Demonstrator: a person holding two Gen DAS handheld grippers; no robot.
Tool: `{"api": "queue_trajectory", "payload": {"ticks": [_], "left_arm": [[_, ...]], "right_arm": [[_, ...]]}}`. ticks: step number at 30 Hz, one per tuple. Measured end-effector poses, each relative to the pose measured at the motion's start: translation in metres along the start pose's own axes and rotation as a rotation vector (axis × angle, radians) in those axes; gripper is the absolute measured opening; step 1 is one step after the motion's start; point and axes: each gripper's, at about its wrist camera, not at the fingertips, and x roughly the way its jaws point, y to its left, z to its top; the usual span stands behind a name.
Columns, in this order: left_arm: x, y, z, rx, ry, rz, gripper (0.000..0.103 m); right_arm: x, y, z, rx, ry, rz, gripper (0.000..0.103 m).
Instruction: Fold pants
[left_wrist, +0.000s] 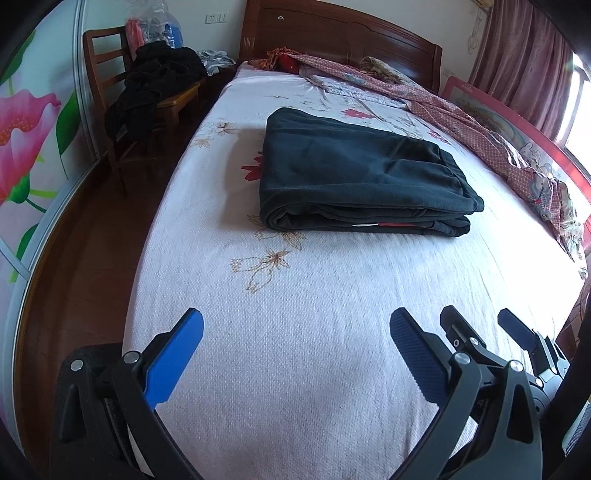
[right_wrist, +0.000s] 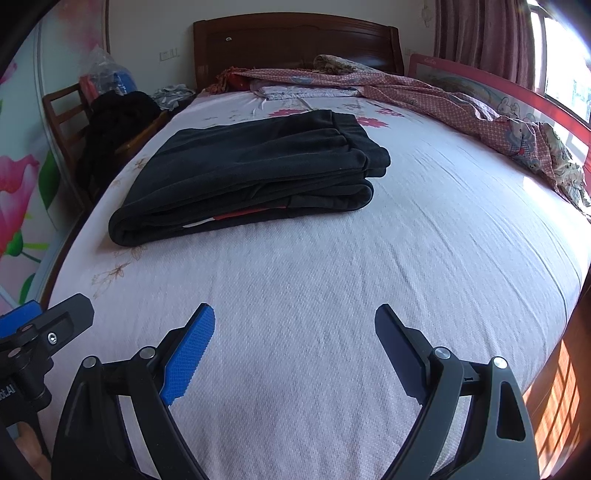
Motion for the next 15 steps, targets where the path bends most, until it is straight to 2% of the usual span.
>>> {"api": "queue_trajectory", "payload": {"ticks": [9,15], "left_arm": [[-0.0021,-0.0018,0.0012,0.014,-0.032,0.023,0.101],[-0.0039,-0.0027,0.0001,0.029,-0.069,0.092,0.101]], "right_arm": [[-0.0005,-0.0003,0.0004,0.003,-0.003,-0.002,0.088],[0.0002,-0.0023,0.0008,0.009,-0.002,-0.011,0.088]]}}
